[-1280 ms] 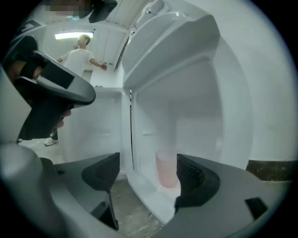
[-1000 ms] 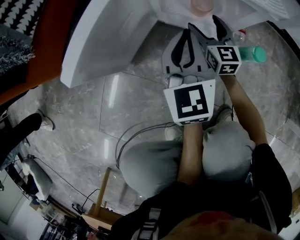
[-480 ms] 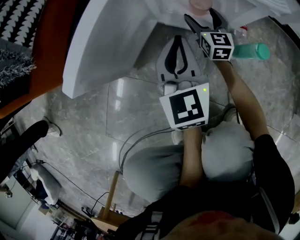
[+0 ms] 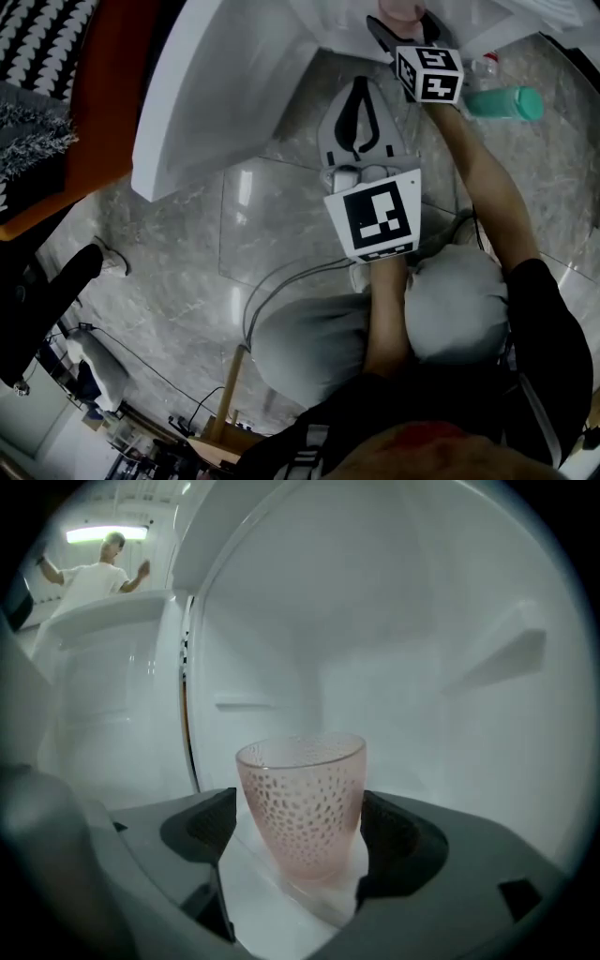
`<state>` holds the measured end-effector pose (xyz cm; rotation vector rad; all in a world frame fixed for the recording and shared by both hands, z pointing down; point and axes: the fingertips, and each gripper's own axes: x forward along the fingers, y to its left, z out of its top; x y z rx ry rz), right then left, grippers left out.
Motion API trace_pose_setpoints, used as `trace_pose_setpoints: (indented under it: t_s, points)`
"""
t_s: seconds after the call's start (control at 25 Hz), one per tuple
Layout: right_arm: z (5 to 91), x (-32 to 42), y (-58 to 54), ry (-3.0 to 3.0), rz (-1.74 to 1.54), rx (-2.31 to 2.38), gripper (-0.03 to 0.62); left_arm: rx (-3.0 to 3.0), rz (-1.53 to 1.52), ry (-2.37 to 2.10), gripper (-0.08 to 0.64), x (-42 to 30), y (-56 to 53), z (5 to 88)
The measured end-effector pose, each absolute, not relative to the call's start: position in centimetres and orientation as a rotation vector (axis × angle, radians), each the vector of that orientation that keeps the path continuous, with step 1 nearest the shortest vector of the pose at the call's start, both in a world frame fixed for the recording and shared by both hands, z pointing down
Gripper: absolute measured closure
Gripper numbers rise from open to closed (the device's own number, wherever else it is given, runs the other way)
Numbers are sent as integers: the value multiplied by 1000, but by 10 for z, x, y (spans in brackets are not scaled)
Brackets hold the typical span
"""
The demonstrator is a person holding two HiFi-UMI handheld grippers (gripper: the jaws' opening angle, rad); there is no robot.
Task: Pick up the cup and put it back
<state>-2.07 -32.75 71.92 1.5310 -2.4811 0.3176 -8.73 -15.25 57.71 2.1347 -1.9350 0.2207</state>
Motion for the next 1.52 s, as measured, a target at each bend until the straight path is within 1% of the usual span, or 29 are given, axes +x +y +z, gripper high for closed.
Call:
trace_pose_setpoints:
  t_s: [0.2, 0.24, 0.28, 0.76, 1.28, 1.52]
  points:
    - [720, -18, -329, -2458, 325, 1553, 192, 2137, 214, -1927, 546, -87, -152, 578]
    - [720, -17, -329, -2453, 329, 1554, 222, 2137, 210, -1923, 546, -86, -152, 578]
    - [720, -16, -328, -2447, 331, 1552, 232, 2134, 205, -1920, 546, -85, -151, 578]
    - [700, -11, -290, -2526, 354, 1485, 233, 2115, 209, -1926, 546, -86, -148, 578]
    - [602, 3, -213, -2752, 318, 1393, 232, 2110, 188, -1970, 546, -81, -146, 567]
    - [571, 12, -180, -2813, 289, 1286, 232, 2152, 164, -2062, 546, -79, -144, 545]
